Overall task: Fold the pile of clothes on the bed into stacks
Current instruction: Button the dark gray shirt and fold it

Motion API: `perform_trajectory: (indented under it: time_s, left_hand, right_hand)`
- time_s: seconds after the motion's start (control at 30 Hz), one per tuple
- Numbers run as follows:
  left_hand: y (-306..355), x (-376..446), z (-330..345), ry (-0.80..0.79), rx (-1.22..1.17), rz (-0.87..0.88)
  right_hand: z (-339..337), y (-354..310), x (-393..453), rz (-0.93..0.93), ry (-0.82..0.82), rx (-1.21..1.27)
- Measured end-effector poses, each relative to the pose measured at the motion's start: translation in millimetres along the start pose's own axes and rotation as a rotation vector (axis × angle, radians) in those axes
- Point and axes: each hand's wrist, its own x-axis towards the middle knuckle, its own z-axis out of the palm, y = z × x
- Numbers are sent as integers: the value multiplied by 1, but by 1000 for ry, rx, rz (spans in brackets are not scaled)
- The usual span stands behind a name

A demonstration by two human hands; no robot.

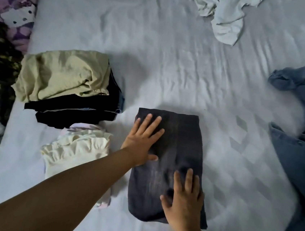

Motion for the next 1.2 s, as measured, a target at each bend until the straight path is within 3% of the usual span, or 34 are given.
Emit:
perform_trajectory:
  time_s: [0.17, 0.43, 0.67, 0.77, 0.87, 0.97, 1.1, 1.2]
  left_hand:
    - [23, 9, 23, -269, -36, -72]
    - [44, -33, 44, -174, -8, -27]
    - [63, -64, 46, -214, -65, -83]
    - [69, -69, 46, -240, -32, -56]
    - [74, -77, 46, -222, 32, -50]
    - [81, -88, 46, -199, 35, -26]
    - [91, -96, 56, -27, -88, 14]
    - [92, -106, 76, -204, -40, 41]
  right_hand:
    - [24, 34, -47, -21, -174, 15]
    - [16, 82, -62, -93, -13, 73]
    - [3, 101, -75, 84, 99, 133]
    - [-1, 106, -90, 121, 54, 180]
    - [-8, 108, -104, 44, -25, 161]
    - [-16, 107, -107, -27, 42, 191]
    - [-13, 93, -83, -224, 50, 163]
    - [-1, 90, -66, -335, -141, 16]
